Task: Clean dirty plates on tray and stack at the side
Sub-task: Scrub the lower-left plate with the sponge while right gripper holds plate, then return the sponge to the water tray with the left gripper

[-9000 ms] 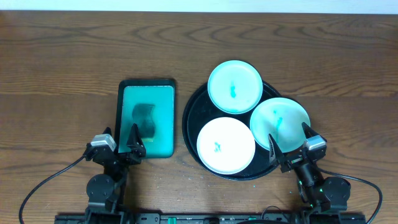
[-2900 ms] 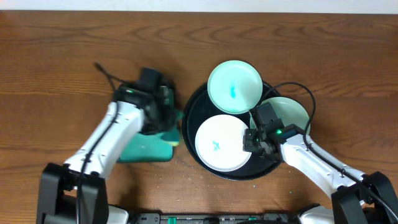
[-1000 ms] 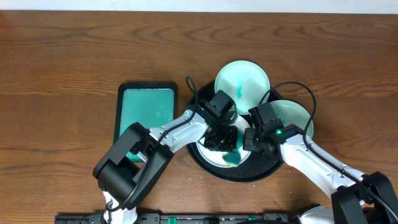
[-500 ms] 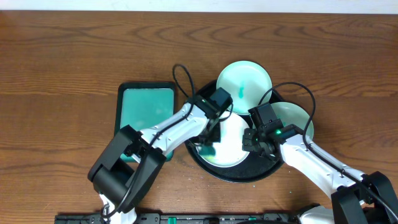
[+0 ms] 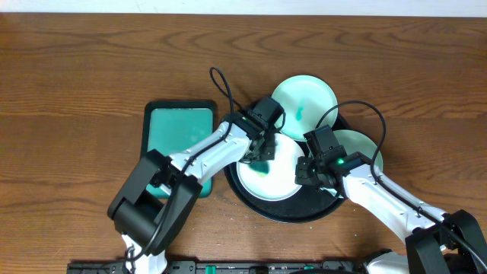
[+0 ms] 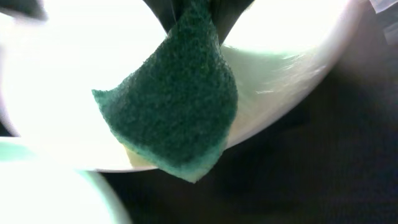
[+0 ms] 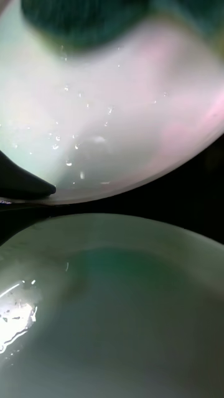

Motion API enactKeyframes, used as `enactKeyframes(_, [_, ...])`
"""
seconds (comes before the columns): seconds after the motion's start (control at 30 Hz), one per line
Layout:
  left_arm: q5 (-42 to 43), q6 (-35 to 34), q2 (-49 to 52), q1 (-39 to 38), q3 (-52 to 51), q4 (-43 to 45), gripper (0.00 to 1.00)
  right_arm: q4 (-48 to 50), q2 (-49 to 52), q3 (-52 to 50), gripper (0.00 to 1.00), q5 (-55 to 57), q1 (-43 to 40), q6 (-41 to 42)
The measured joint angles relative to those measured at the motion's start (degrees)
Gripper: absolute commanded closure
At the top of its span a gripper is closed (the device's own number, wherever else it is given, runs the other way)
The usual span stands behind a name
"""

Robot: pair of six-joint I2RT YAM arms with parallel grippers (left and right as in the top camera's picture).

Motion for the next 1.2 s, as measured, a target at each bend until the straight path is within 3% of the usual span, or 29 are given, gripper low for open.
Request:
enactKeyframes(0.2, [17.99,1.95,3.85,-1.31,-0.02,4.37,0.93,-0.07,0.00,0.00,0.99,1.57,-0.04,-0.02])
enactKeyframes(0.43, [25.20,3.65,4.46,-2.93,-0.07,0.76,0.93,-0.17,0.00,0.00,0.99,1.86,-0.04,-0.04])
enactKeyframes(0.63, [18.67,2.80,3.32,-2.78,0.37,-8.20,0.93,-0.17,0.00,0.00,0.99,1.84,-0.04,-0.02])
enactKeyframes(0.83, [3.02,1.33,-1.60,-1.62,0.20,-16.74,0.93,-0.17,0.00,0.00,0.99,1.81,-0.04,-0.02])
enactKeyframes(0.97, [-2.97,0.74,-7.85,2.14,-0.24,-18.78,0.93,-0.17,0.00,0.00,0.99,1.86,-0.04,-0.02])
enactKeyframes(1.0, [-4.11,0.72,-10.43,3.58,-0.24,-19.02,0.93,-0.15,0.00,0.00,0.97,1.90,-0.04,-0.04])
enactKeyframes(1.03, [-5.25,0.72,-12.87,4.96,-0.24,-19.26,0.93,-0.15,0.00,0.00,0.87,1.92,-0.04,0.00])
enactKeyframes(1.1, [-8.13,0.72,-18.53,8.33,-0.24,-20.17,0.93,-0.22,0.00,-0.02,0.58,2.16,-0.04,0.17])
enactKeyframes(1.13, [-9.73,0.74,-20.74,10.19,-0.22,-20.68,0.93,-0.24,0.00,-0.04,0.57,2.38,-0.04,0.04])
enactKeyframes(1.17, [-11.45,0.81,-22.77,12.11,-0.22,-21.42,0.93,0.07,0.00,-0.04,0.71,2.58,-0.04,-0.17])
enactKeyframes(1.2, [-13.22,1.07,-24.20,14.43,-0.22,-21.92,0.93,0.42,0.00,-0.04,0.93,2.84,-0.04,-0.33])
